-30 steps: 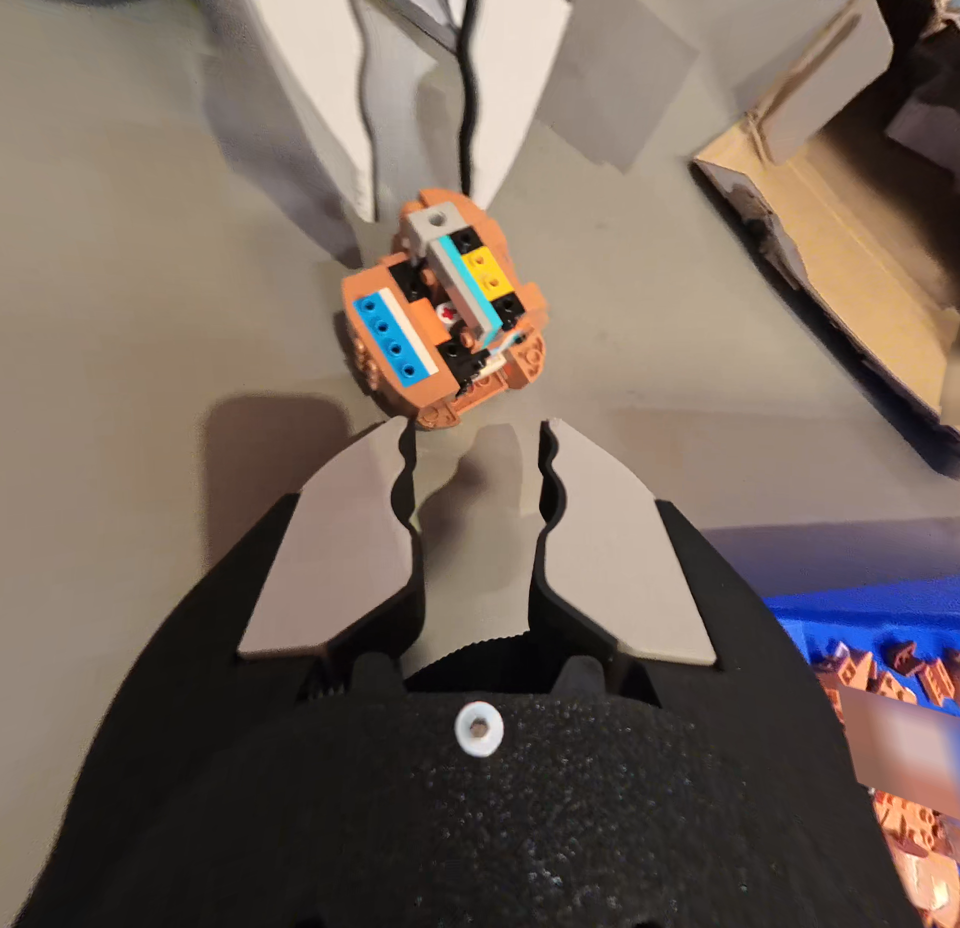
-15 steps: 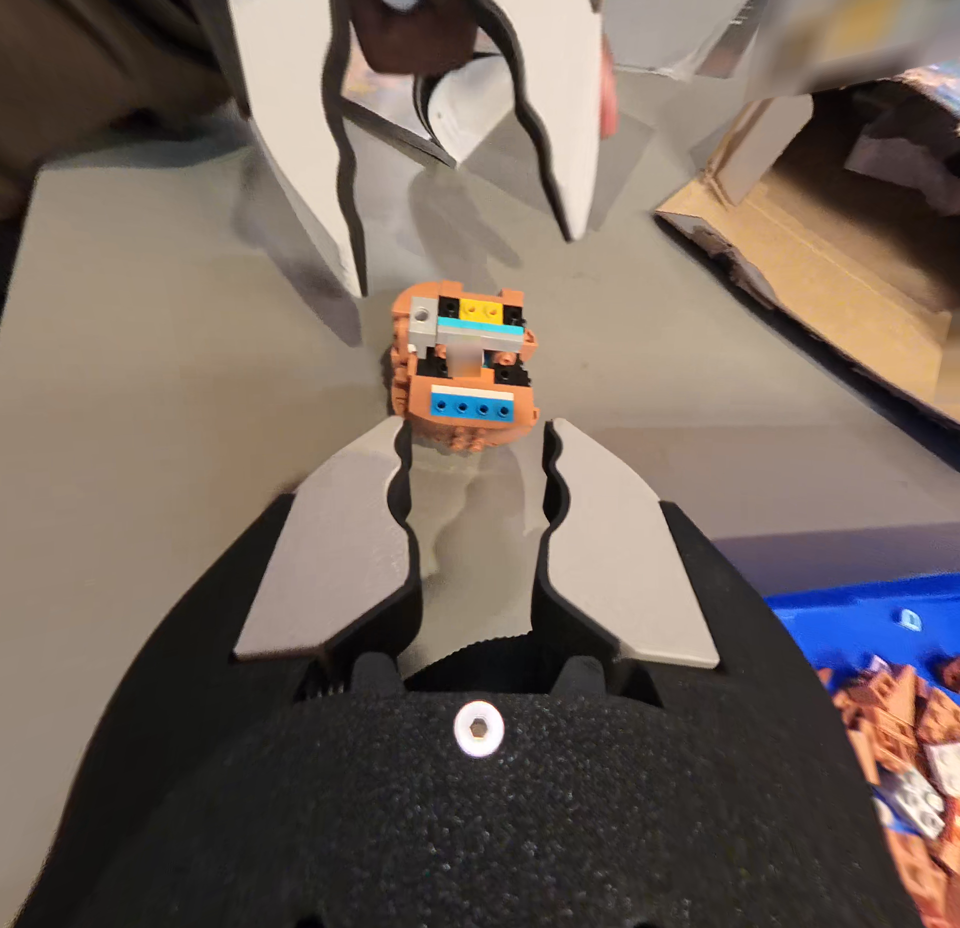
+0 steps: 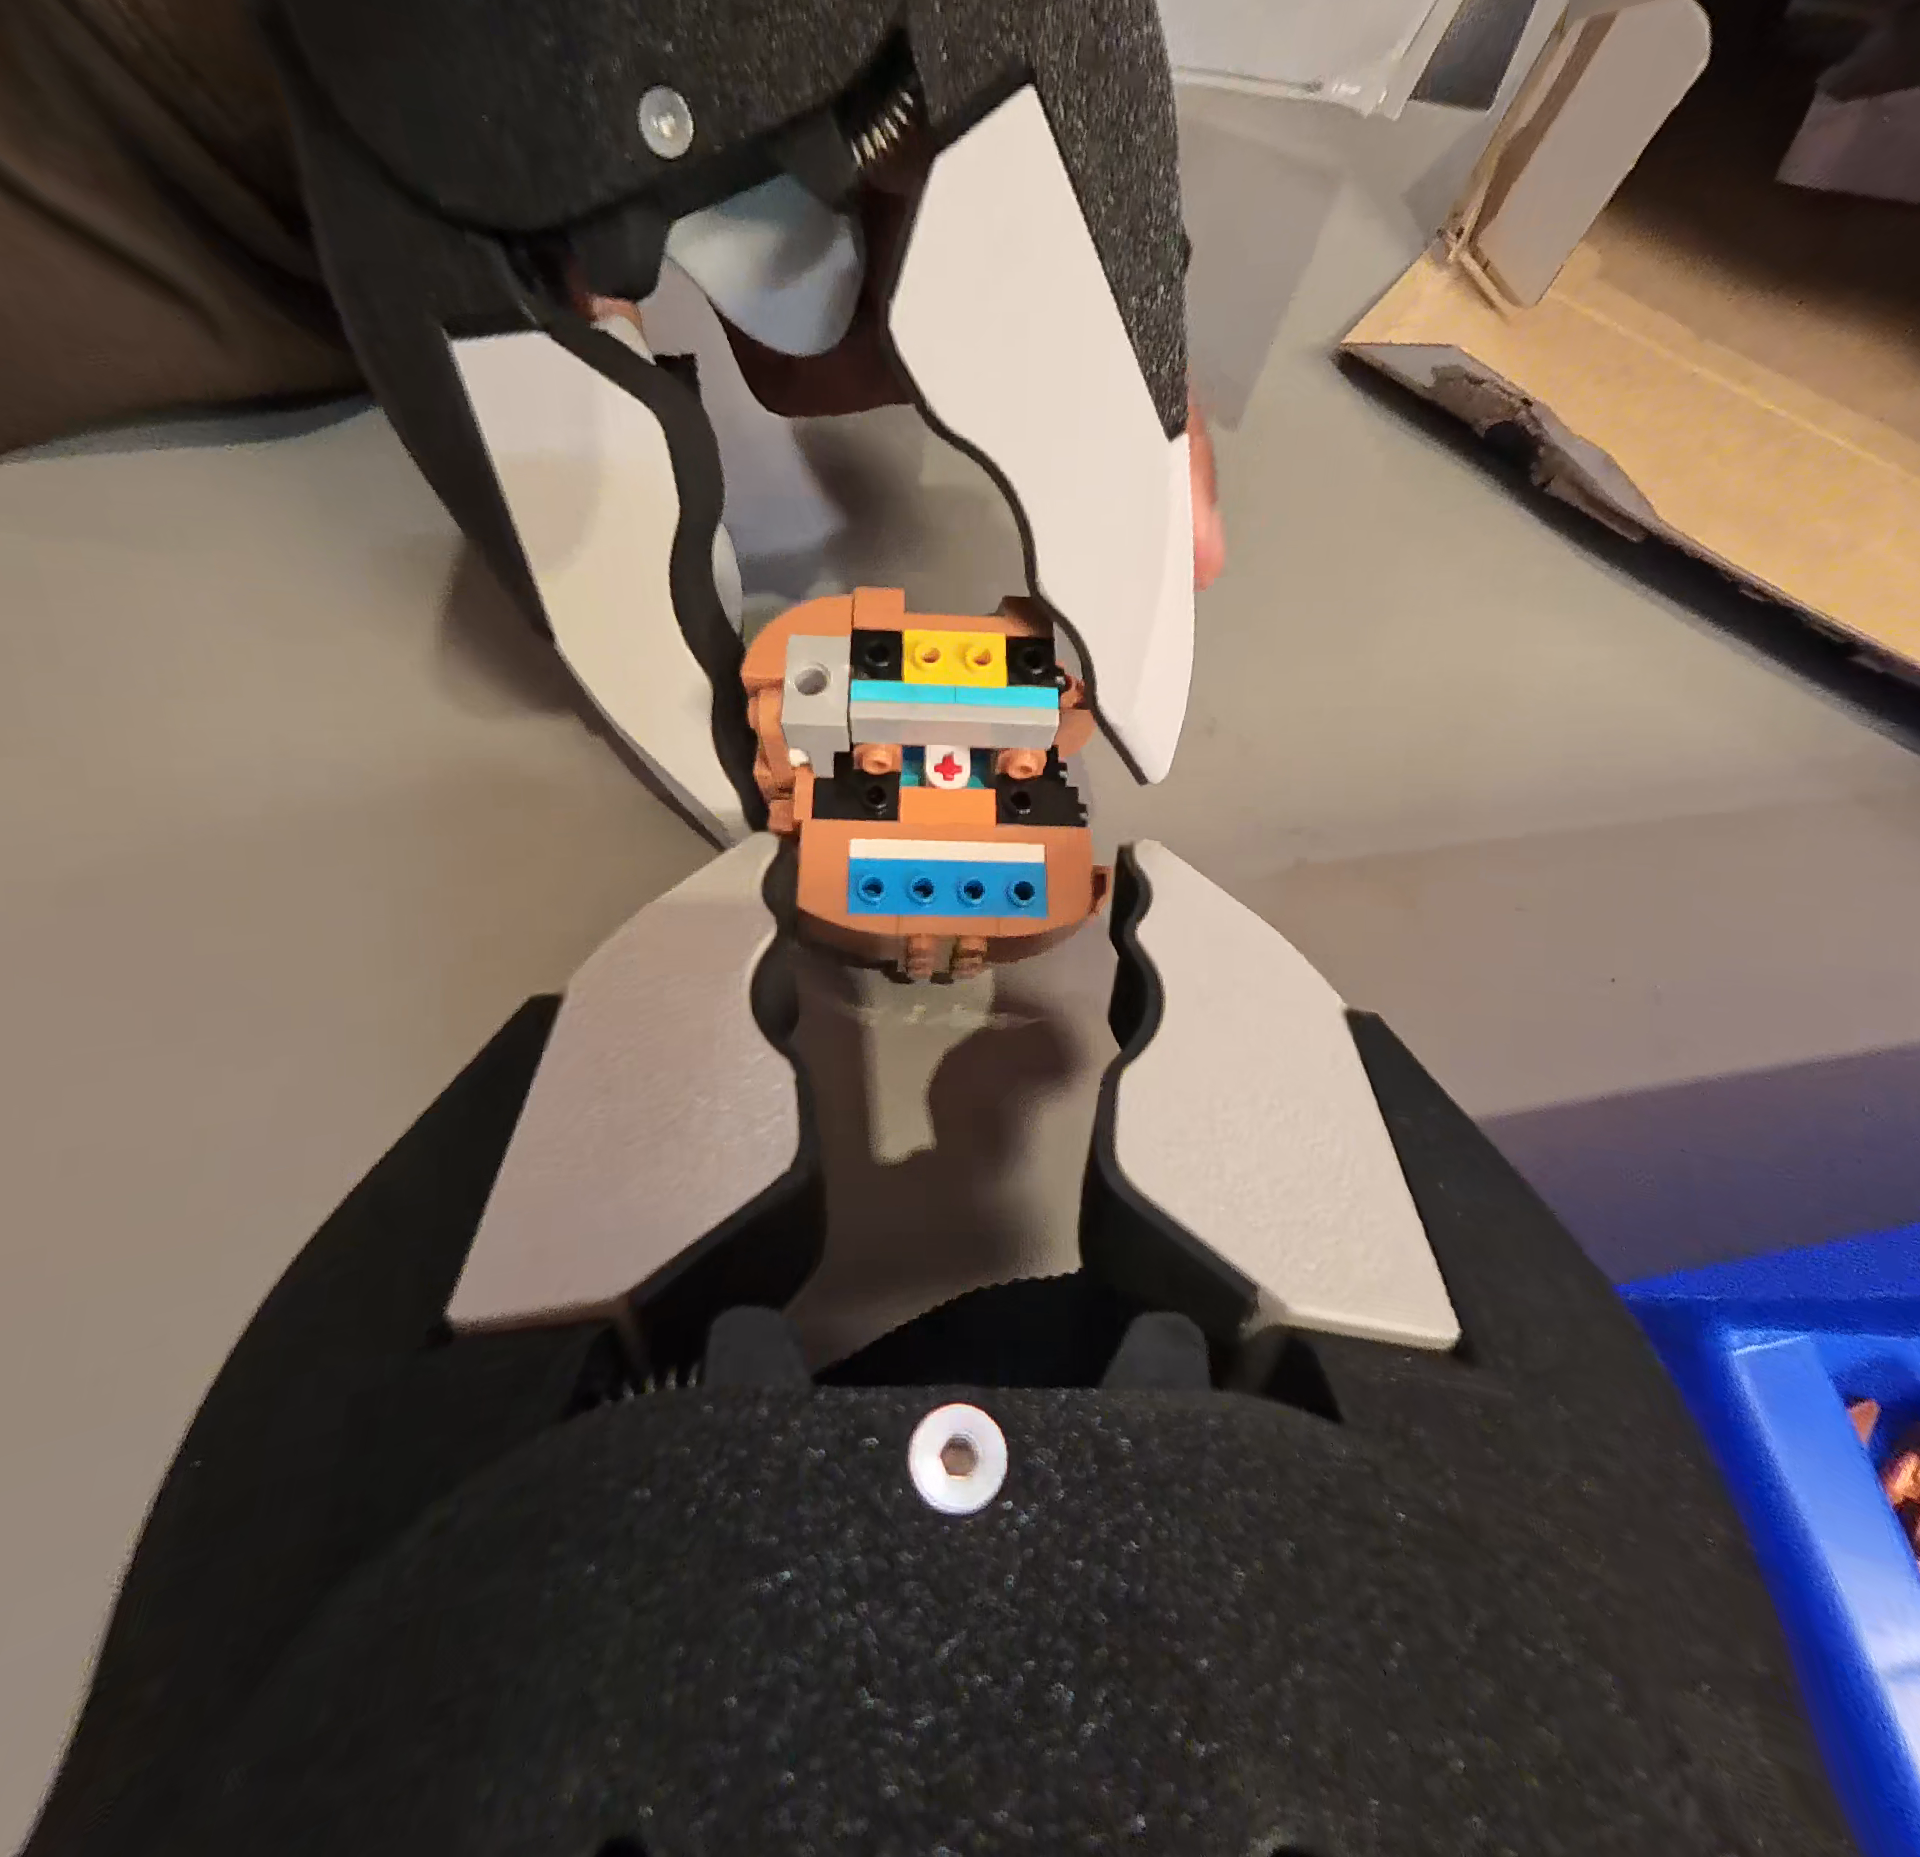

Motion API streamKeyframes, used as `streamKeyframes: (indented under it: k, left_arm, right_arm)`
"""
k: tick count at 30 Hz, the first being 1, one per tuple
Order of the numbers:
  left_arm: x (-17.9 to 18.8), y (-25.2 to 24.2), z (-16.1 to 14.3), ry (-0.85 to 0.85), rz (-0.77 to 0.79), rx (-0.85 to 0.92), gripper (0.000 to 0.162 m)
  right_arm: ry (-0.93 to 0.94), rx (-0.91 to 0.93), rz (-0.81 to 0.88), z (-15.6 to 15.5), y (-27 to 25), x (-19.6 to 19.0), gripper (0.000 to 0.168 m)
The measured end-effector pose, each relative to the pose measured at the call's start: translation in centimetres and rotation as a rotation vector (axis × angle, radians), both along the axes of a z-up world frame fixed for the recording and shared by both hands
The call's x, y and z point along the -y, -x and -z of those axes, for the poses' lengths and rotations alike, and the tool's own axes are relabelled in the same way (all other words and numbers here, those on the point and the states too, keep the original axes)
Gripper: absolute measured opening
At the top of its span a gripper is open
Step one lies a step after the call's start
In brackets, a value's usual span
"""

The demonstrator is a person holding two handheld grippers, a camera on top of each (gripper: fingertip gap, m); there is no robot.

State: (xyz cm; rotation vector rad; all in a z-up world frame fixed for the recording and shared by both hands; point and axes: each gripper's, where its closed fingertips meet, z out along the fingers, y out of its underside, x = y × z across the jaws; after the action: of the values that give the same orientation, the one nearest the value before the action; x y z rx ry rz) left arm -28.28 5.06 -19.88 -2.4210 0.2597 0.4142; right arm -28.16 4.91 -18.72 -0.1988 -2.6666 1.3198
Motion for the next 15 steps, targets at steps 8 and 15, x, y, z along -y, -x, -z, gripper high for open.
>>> streamKeyframes:
  k: [8, 15]
  left_arm:
    - [-0.2, 0.27, -0.07, 0.01, -0.009, -0.042, 0.071]
    - [-0.57, -0.45, -0.1, -0.005, 0.01, 0.0, 0.069]
  right_arm:
    - [-0.001, -0.012, 0.006, 0.03, 0.08, -0.11, 0.054]
    - [-0.031, -0.012, -0.022, 0.06, -0.61, -0.59, 0.054]
